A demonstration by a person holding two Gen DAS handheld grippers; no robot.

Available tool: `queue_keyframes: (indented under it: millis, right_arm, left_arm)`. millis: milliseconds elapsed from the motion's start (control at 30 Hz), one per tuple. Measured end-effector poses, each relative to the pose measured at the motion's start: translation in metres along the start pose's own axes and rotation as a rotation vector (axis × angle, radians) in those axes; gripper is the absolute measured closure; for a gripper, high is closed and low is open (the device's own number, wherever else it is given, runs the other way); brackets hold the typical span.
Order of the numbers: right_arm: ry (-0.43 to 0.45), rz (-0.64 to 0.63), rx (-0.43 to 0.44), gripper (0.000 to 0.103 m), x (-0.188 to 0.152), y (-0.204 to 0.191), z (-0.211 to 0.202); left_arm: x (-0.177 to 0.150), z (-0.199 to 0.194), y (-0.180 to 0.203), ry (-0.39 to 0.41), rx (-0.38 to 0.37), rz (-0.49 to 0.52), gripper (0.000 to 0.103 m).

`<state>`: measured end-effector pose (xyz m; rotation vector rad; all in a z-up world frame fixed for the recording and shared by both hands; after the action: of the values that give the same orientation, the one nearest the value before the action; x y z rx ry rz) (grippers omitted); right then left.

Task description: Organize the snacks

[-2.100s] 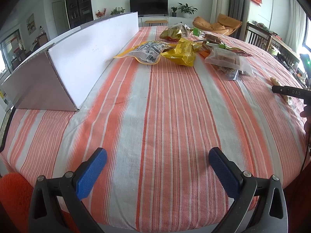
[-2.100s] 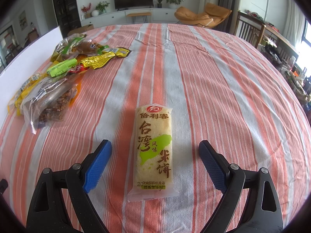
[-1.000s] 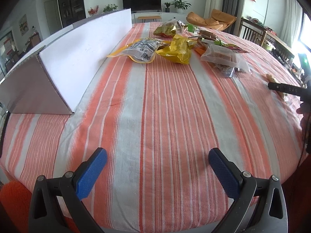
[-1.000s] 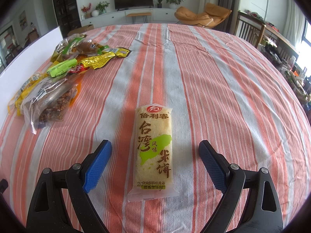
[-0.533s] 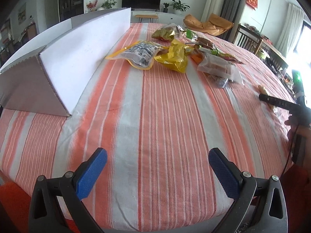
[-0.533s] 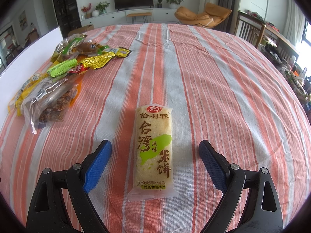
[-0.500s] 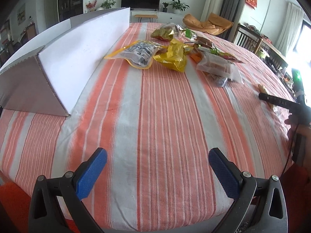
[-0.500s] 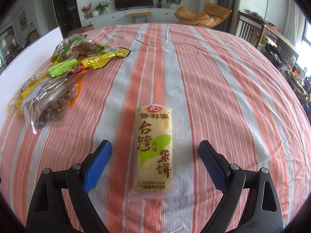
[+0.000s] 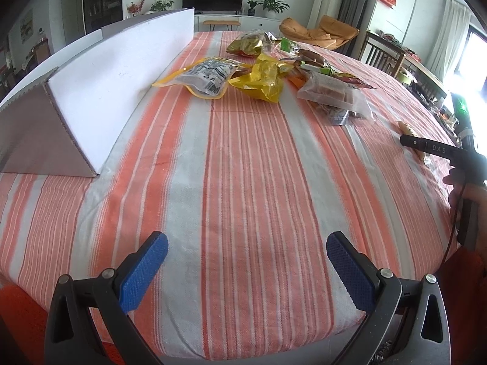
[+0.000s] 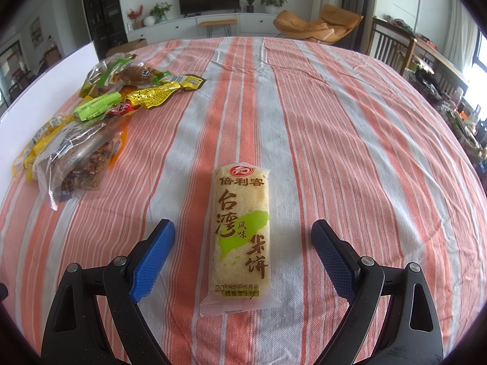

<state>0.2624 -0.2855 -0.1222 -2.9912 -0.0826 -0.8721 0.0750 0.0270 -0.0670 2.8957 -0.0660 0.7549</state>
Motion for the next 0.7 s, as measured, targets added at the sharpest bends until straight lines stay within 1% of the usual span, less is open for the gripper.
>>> queue_keyframes:
  millis: [33,100,133,200,233,267,333,367,433,467,533,567,600,633,700]
  right_arm:
    - [0.0,0.0,0.0,0.01,0.0,0.0,0.0]
    - [0.0,0.0,0.0,0.01,0.0,0.0,0.0]
    - [0.0,0.0,0.0,0.01,0.0,0.0,0.0]
    - [0.0,0.0,0.0,0.01,0.0,0.0,0.0]
    - [0.0,0.0,0.0,0.01,0.0,0.0,0.0]
    - [0.0,0.0,0.0,0.01,0.0,0.0,0.0]
    - [0.0,0.0,0.0,0.01,0.0,-0.001,0.0]
    - [0.0,0.0,0.0,0.01,0.0,-0.001,0.0]
    - [0.0,0.0,0.0,0.01,0.0,-0.001,0.0]
    - [0.0,0.0,0.0,0.01,0.0,0.0,0.0]
    - [0.0,0.0,0.0,0.01,0.0,0.0,0.0]
    - [0.0,0.0,0.0,0.01,0.0,0.0,0.0]
    - [0.0,0.0,0.0,0.01,0.0,0.0,0.0]
    - [0.0,0.0,0.0,0.01,0.0,0.0,0.0]
    - [0.0,0.001,0.001,0.01,0.0,0.0,0.0]
  left_arm:
    - [0.003,-0.001,0.001,-0.005,-0.009,0.005,0.0]
    - [0.021,-0.007,0.002,-0.002,-0.034,0.03,0.0]
    - [0.042,-0.016,0.001,0.02,-0.037,0.059,0.0]
    - [0.071,-0.024,0.0,0.034,-0.051,0.091,0.0]
    - [0.099,-0.029,-0.003,0.044,-0.07,0.11,0.0]
    - [0.112,-0.029,-0.005,0.047,-0.074,0.117,0.0]
    - [0.15,-0.024,-0.011,0.04,-0.044,0.123,0.0]
    - [0.175,-0.015,-0.015,0.021,-0.036,0.117,0.0]
    - [0.202,0.005,-0.018,-0.02,-0.036,0.108,0.0]
    - [0.212,0.016,-0.019,-0.04,-0.025,0.107,0.0]
    - [0.227,0.038,-0.02,-0.071,0.005,0.111,0.007]
    - [0.232,0.05,-0.022,-0.09,0.028,0.108,0.013]
    - [0.234,0.06,-0.024,-0.109,0.042,0.104,0.018]
    - [0.237,0.074,-0.027,-0.138,0.049,0.095,0.019]
    - [0.238,0.087,-0.027,-0.163,0.048,0.095,0.02]
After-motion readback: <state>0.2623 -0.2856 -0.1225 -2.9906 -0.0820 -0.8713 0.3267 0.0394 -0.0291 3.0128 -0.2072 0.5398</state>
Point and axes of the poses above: each gripper's, at about its wrist camera, not at the fingertips, and z roughly the way its jaws point, y to its right, x to its top, the point moved 1 cm from there along z, roughly the way its jaws point, and after that the axes turned 6 degrees about -y, right-handed, at the moved point
